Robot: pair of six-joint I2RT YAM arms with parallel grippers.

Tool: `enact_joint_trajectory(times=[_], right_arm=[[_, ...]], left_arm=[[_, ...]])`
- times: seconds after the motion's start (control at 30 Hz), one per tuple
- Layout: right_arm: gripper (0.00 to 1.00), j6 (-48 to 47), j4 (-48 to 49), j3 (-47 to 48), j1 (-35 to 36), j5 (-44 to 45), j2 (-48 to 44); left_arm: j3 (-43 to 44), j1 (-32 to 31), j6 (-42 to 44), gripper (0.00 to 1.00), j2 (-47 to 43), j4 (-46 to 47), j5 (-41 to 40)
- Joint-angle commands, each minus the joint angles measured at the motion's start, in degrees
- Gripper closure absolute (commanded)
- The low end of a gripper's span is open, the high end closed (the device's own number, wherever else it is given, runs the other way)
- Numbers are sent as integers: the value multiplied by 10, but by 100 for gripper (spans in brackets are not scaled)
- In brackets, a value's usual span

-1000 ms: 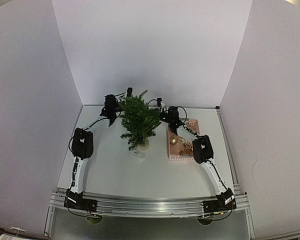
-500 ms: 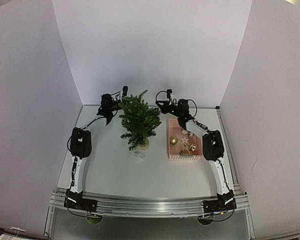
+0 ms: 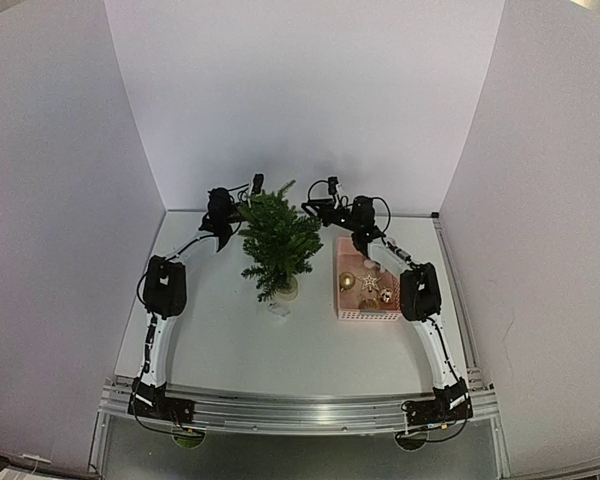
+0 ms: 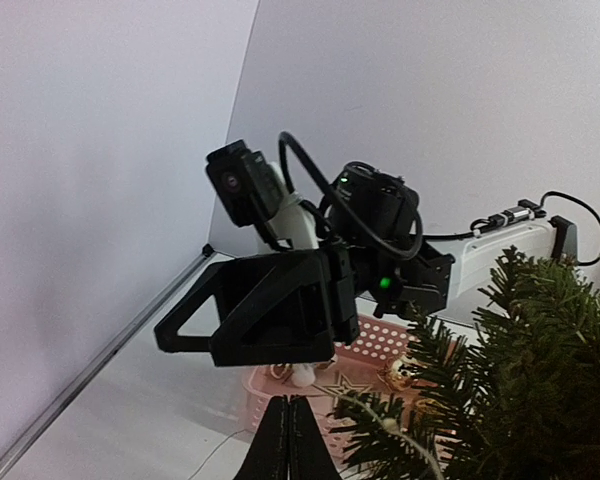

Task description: Decorate the small christmas tree

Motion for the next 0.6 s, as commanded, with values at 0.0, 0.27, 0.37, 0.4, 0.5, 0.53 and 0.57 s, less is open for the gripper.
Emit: enact_joint_trajectory(times=[0.0, 0.27, 0.37, 0.4, 0.5, 0.53, 0.57], right_arm=[[43, -2, -7, 24, 4, -84, 19], [29, -26, -5, 30, 5, -115, 21], [28, -26, 3, 57, 6, -125, 36], [28, -24, 7, 66, 7, -125, 41], [28, -14, 23, 95, 7, -131, 58], [28, -12, 25, 106, 8, -136, 63], [28, -12, 26, 112, 9, -140, 66]], left_arm=[[44, -5, -29, 99, 16, -5, 100], [92, -11, -41, 98, 47, 17, 112], [107, -12, -53, 99, 57, 18, 127], [111, -12, -58, 99, 59, 19, 131], [120, -12, -72, 99, 64, 26, 136], [124, -12, -76, 99, 65, 28, 135], [128, -13, -80, 99, 67, 29, 136]])
